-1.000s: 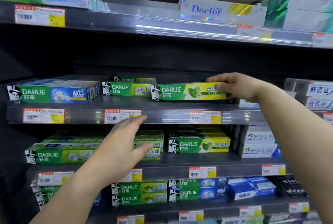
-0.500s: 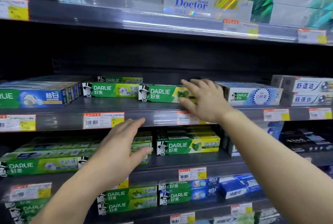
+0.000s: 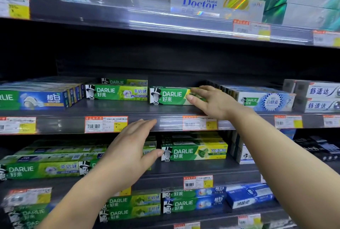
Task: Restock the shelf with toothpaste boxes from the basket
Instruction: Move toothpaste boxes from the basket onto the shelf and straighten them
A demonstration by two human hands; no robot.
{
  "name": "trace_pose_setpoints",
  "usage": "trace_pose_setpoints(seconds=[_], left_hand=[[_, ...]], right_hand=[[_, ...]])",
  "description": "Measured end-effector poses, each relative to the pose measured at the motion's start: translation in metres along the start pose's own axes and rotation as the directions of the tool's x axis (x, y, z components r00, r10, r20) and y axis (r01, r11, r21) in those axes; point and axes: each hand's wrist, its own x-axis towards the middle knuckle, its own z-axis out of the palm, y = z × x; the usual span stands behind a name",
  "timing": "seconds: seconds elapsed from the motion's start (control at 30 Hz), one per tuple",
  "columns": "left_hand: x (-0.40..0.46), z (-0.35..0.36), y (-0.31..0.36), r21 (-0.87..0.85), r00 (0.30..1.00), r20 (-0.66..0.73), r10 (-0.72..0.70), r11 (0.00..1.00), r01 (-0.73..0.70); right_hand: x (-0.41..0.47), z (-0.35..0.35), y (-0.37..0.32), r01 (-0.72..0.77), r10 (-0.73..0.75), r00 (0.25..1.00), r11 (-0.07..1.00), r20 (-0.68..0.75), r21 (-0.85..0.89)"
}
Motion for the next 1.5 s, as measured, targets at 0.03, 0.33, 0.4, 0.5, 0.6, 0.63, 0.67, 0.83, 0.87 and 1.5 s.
trace_pose_setpoints(seconds=[0.03,0.33,0.4,0.5,0.6,0.63,0.67,0.83,0.87,1.5], left_hand=[[0.002,-0.002,0.002,0.011,1.000,-0.006,-0.002,1.000,0.002],[0.006,-0.003,-0.006,0.059,0.999,-0.006,-0.049,0.997,0.049],[0.007,-0.003,-0.006,0.063,0.998,-0.004,-0.062,0.996,0.062],[0.009,-0.004,-0.006,0.071,0.998,-0.010,-0.056,0.996,0.057],[0.009,-0.008,-0.007,0.074,0.999,-0.022,-0.049,0.996,0.050],[0.009,-0.009,-0.008,0.077,0.999,-0.026,-0.047,0.996,0.049],[0.010,-0.010,-0.010,0.084,0.998,-0.031,-0.045,0.995,0.048],[0.013,-0.010,-0.014,0.102,0.996,-0.046,-0.074,0.992,0.078],[0.014,-0.010,-0.013,0.103,0.996,-0.049,-0.077,0.991,0.081],[-0.274,-0.104,-0.142,0.234,0.857,-0.223,-0.465,0.827,0.511]], right_hand=[[0.001,-0.001,0.001,-0.001,0.001,1.000,1.000,0.003,0.009],[0.004,0.000,0.004,-0.007,0.007,1.000,1.000,0.008,-0.019],[0.004,0.001,0.004,-0.010,0.011,1.000,0.998,0.013,-0.060],[-0.002,0.003,0.003,-0.003,0.003,1.000,0.992,-0.006,-0.127],[-0.017,0.005,0.005,0.042,-0.052,0.997,0.989,-0.064,-0.143],[-0.023,0.006,0.006,0.059,-0.072,0.994,0.987,-0.081,-0.149],[-0.029,0.007,0.007,0.067,-0.082,0.993,0.986,-0.091,-0.150],[-0.056,0.010,0.015,0.053,-0.063,0.995,0.990,-0.072,-0.132],[-0.059,0.010,0.016,0.053,-0.064,0.995,0.989,-0.081,-0.138],[-0.154,0.177,-0.285,0.582,-0.598,0.800,0.791,0.039,0.189]])
